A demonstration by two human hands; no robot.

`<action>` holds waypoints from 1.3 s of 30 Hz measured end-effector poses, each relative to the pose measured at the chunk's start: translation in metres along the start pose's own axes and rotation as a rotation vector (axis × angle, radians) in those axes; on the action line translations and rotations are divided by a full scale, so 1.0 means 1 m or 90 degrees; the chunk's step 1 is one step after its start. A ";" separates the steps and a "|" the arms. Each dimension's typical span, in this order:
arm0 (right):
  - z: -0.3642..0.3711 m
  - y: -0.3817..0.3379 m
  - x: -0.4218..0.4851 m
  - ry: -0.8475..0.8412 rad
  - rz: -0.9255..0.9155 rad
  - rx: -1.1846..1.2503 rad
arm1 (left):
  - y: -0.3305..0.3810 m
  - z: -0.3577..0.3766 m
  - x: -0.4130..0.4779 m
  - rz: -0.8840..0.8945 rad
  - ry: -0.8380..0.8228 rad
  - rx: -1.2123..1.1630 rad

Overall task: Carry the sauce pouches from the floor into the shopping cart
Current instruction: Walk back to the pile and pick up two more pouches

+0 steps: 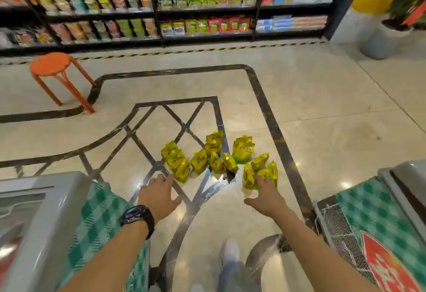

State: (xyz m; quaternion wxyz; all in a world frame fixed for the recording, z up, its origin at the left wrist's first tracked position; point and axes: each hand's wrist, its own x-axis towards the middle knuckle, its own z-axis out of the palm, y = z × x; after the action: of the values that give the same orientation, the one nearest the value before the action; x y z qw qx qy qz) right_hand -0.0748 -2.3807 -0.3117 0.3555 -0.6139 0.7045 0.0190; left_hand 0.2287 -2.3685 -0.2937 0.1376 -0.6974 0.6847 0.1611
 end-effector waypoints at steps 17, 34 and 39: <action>0.202 0.032 0.451 -0.223 0.065 0.104 | 0.000 0.245 0.373 -0.145 -0.178 -0.317; 0.414 0.118 0.653 0.179 0.132 0.444 | 0.021 0.506 0.597 -0.284 0.127 -0.987; 0.412 0.116 0.671 0.225 0.093 0.428 | 0.017 0.514 0.610 -0.267 0.204 -0.909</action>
State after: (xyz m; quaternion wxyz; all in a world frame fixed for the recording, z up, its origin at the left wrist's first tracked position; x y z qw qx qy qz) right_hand 0.0245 -2.7330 -1.0186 0.4079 -0.4050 0.7638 -0.2935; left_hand 0.1998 -2.7122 -1.0128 -0.4200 -0.7475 0.2794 0.4322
